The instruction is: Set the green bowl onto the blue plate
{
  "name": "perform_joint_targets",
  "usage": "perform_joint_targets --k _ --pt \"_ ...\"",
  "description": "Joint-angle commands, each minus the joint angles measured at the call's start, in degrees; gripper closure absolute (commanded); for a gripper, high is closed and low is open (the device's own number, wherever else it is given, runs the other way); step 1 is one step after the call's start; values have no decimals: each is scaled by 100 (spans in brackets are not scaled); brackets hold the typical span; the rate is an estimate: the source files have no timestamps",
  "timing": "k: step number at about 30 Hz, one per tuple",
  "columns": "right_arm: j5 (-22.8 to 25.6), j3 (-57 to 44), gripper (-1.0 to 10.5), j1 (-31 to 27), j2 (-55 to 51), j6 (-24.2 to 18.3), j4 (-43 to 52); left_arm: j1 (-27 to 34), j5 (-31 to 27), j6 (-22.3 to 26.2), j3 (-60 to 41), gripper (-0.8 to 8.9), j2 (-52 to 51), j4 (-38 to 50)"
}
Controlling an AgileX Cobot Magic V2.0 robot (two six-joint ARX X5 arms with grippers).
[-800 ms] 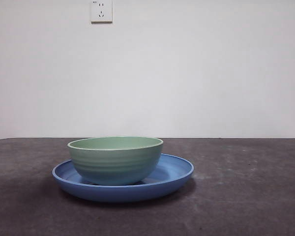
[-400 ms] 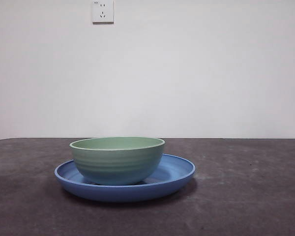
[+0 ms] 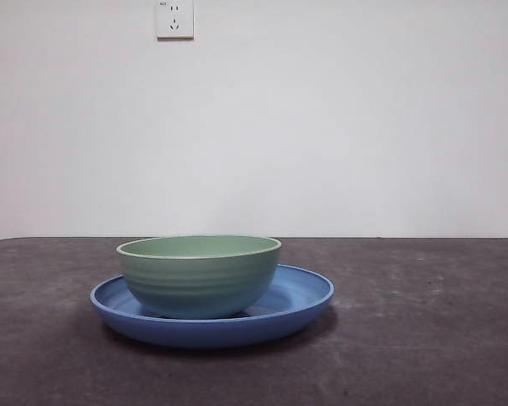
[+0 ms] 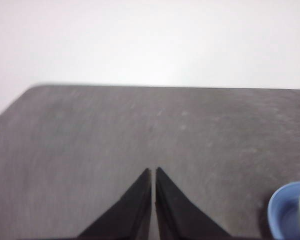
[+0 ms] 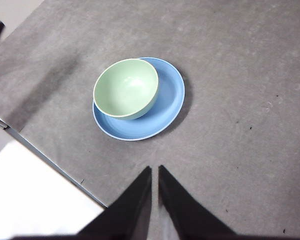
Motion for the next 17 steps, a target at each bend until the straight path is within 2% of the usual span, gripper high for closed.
perform_joint_targets --k 1,7,17 --pt "-2 87 929 28 24 -59 42 37 -20 -645 -393 793 -188 72" --pt "-2 87 929 28 24 -59 42 35 -63 -728 -828 793 -420 52" --pt "-2 87 929 28 24 -57 44 37 -205 -374 -826 793 -737 -682"
